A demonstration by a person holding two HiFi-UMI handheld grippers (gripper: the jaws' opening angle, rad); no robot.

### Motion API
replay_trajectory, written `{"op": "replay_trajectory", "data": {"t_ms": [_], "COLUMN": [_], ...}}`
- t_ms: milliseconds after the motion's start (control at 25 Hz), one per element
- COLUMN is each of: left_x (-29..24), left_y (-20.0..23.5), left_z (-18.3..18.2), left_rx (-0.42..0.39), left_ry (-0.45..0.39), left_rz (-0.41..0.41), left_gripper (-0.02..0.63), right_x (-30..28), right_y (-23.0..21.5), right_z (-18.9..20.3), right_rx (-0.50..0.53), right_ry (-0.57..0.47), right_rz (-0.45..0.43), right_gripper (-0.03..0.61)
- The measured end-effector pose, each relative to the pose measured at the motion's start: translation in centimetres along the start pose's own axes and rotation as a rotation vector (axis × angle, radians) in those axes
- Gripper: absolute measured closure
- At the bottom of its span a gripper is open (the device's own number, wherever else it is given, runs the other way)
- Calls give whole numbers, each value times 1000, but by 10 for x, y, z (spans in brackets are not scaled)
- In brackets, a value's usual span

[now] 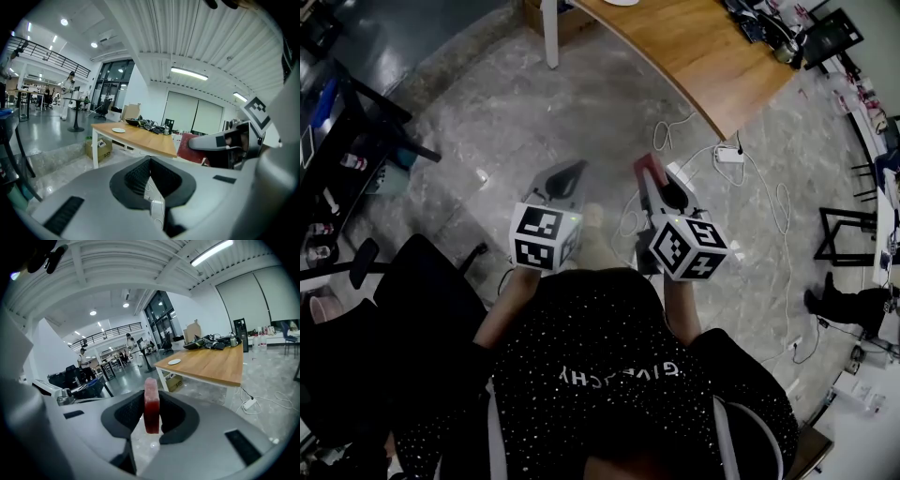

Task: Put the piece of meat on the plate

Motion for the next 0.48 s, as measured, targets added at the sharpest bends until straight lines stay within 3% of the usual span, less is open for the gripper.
{"op": "replay_trajectory", "data": {"t_ms": [480], "left_x": [-94], "left_y": [27], "left_z": [-19], "left_rx": [15], "left_ry": [8], "left_rz": [-13], "left_gripper": [604], "right_x": [-75], "right_y": [-51], "right_z": [-33], "right_rx": [-4], "right_ry": [17], "right_rz": [-1], "right_gripper": [482]}}
Point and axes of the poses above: the fingertips, and each gripper's own axes: x backward along the fingers, y to its left, z out of its underside, the point moved 8 cm from there along x, backward along the fingers, and after that the axes turned 13 degrees about -y, right-handed, at the moved point
